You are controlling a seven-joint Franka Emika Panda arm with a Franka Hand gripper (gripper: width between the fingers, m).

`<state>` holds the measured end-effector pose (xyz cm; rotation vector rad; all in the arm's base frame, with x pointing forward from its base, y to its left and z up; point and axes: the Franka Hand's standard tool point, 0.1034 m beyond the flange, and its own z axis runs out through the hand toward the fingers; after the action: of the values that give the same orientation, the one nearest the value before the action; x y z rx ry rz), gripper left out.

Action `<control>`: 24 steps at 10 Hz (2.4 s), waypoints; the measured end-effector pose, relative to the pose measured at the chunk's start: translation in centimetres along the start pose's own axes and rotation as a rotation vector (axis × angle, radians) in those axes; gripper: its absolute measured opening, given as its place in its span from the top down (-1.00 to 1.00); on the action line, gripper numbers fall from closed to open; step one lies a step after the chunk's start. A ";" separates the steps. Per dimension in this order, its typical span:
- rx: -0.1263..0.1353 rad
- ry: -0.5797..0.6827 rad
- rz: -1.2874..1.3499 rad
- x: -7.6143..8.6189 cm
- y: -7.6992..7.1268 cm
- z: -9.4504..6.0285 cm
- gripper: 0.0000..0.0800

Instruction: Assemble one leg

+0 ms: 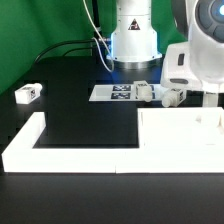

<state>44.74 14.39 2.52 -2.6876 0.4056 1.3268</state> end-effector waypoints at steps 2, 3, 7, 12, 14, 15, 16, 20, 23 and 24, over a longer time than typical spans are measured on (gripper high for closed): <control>-0.016 -0.015 -0.002 0.1 -0.3 1.9 -0.62; -0.019 -0.016 -0.003 0.1 -0.3 2.3 -0.62; -0.016 -0.015 -0.003 0.2 -0.3 2.2 0.02; 0.007 -0.026 -0.064 -1.1 1.4 -3.8 0.29; 0.039 0.022 -0.092 -2.0 1.9 -8.9 0.29; 0.046 0.043 -0.099 -2.8 1.9 -10.7 0.29; 0.041 0.089 -0.113 -3.4 1.1 -11.4 0.29; 0.077 0.363 -0.113 -3.0 0.1 -11.6 0.29; 0.084 0.560 -0.222 -2.3 0.4 -17.9 0.28; 0.075 0.656 -0.260 -1.6 0.2 -20.3 0.28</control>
Offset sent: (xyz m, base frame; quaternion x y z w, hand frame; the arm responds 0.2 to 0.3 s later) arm 0.0000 0.0000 0.0000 0.0000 0.0000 0.0000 1.0000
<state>59.24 9.96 16.17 -2.9188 0.1409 0.3348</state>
